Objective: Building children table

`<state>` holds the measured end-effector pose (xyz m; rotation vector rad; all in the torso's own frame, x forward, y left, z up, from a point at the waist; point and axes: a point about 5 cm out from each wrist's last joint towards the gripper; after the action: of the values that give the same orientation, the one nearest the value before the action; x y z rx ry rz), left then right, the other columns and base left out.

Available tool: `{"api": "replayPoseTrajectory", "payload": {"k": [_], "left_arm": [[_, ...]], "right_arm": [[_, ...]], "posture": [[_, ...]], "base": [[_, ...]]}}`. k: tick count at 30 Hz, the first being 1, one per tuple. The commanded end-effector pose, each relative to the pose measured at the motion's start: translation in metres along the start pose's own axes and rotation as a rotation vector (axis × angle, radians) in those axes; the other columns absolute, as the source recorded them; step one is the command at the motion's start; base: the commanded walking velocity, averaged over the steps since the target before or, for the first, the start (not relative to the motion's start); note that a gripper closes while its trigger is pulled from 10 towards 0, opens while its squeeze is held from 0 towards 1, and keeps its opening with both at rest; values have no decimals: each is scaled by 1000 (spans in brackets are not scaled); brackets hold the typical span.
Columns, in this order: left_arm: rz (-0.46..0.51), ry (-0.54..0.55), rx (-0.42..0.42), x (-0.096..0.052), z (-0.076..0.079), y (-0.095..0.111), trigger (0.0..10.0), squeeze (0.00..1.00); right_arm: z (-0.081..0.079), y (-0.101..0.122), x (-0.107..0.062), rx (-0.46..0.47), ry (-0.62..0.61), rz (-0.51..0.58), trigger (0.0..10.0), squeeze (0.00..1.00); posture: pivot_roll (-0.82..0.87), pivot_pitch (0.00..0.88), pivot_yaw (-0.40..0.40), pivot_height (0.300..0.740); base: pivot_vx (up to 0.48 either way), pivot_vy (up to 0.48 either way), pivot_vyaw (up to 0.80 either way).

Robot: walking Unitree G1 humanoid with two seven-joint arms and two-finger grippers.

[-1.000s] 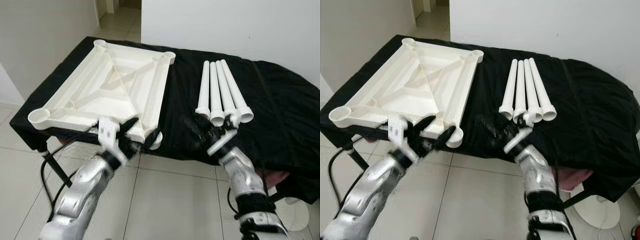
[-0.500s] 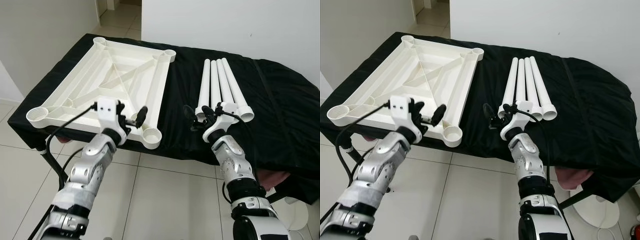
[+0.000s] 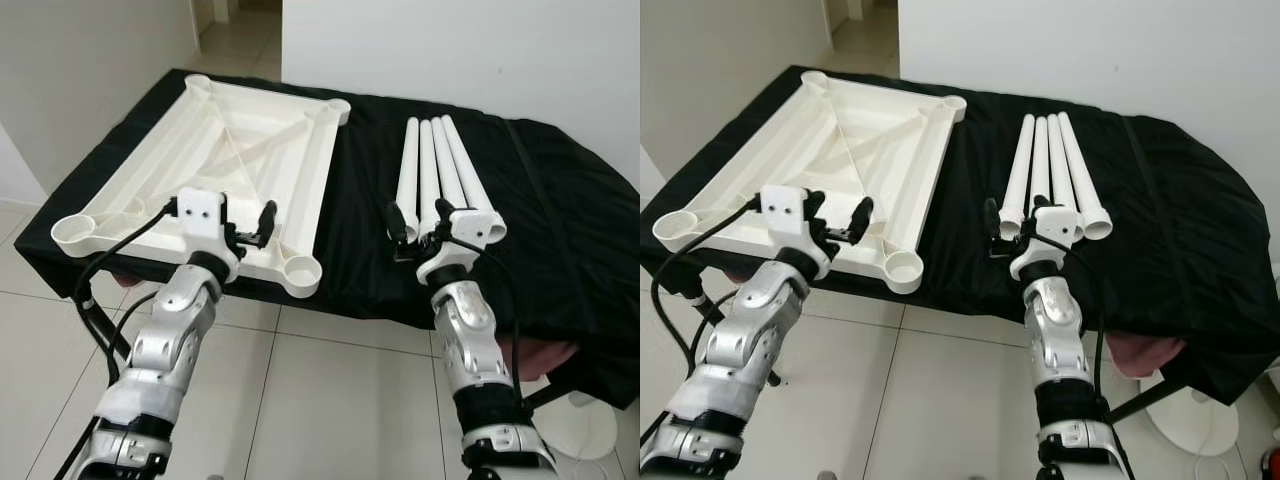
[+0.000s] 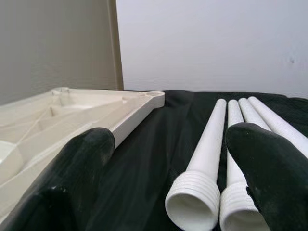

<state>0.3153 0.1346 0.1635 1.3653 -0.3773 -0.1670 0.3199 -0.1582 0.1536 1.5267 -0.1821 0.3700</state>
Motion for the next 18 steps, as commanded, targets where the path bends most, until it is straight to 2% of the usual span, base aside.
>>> {"api": "replayPoseTrajectory", "payload": {"k": [1,2,5,14,18], "left_arm": [[8,42,6,-4,0,-1,10000,0],[15,65,13,-8,-2,-4,10000,0],[44,81,29,-13,-4,-6,10000,0],[68,85,60,-18,-6,-5,10000,0],[79,85,73,-19,-7,-4,10000,0]], "right_arm": [[2,4,-5,-3,1,41,10000,90],[5,1,-8,-34,-30,28,10000,0],[4,0,-8,-75,-50,21,10000,0],[3,-1,-7,-108,-54,26,10000,0],[4,-1,-5,-111,-47,24,10000,0]], "posture": [[-21,0,-24,740],[-8,0,-36,740],[-4,0,-45,740],[2,0,-58,740],[5,0,-63,740]], "base": [[0,0,0],[0,0,0],[0,0,0],[0,0,0],[240,0,0]]}}
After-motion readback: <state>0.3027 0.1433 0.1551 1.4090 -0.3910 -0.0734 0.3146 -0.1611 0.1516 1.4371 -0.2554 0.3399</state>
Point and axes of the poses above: a point about 5 cm out from each wrist's last joint towards the gripper, its own x axis pointing out of the wrist towards the gripper, its own y axis along the axis of the wrist's last joint, z = x × y, and after that the axes turned 5 degrees about -x, right-handed
